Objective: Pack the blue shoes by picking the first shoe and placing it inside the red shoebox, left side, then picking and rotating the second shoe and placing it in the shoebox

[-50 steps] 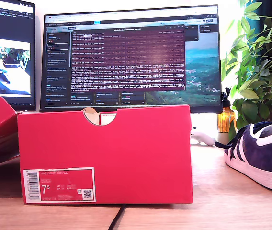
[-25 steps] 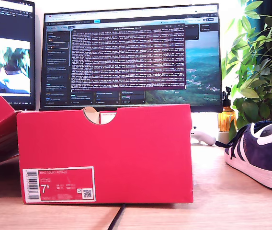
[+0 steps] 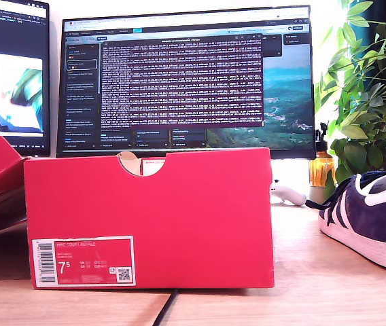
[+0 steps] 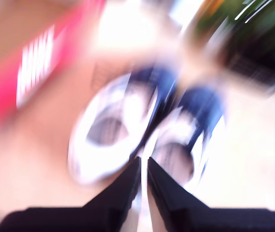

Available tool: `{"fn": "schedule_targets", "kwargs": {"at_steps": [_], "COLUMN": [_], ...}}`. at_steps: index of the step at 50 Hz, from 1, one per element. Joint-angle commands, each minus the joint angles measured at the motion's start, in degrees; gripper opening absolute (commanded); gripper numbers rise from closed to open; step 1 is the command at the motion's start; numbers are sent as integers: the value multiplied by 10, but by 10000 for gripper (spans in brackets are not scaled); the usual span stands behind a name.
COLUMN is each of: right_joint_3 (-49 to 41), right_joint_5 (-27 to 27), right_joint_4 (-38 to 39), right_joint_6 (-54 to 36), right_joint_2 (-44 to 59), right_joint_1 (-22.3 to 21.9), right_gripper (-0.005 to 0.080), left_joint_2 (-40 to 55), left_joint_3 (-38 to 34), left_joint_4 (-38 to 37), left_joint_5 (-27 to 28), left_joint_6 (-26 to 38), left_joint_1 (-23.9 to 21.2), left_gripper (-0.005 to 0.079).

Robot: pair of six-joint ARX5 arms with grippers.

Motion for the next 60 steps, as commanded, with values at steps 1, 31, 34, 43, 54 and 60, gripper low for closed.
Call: {"fn": "schedule_targets", "kwargs": {"at_steps": [1, 31, 34, 43, 54, 60], "right_joint_3": [33, 112, 112, 112, 112, 112], "right_joint_5": [3, 142, 158, 180, 183, 164], "right_joint_4": [-45, -110, -99, -93, -73, -63], "right_joint_6": [-29, -192, -197, -223, -220, -221], "right_joint_2": [33, 254, 263, 305, 358, 366], "right_joint_1": [6, 147, 163, 196, 201, 200], "right_gripper": [-13, 413, 459, 495, 501, 500], "left_joint_2": [-5, -5, -5, -5, -5, -5], "left_joint_3": [-21, -21, -21, -21, -21, -21], "left_joint_4": [3, 3, 3, 3, 3, 3], "left_joint_5": [1, 1, 1, 1, 1, 1], "left_joint_6": [-2, -2, -2, -2, -2, -2], "left_joint_1": [-1, -1, -1, -1, -1, -1], "left_gripper": [-11, -11, -11, -11, -11, -11]}}
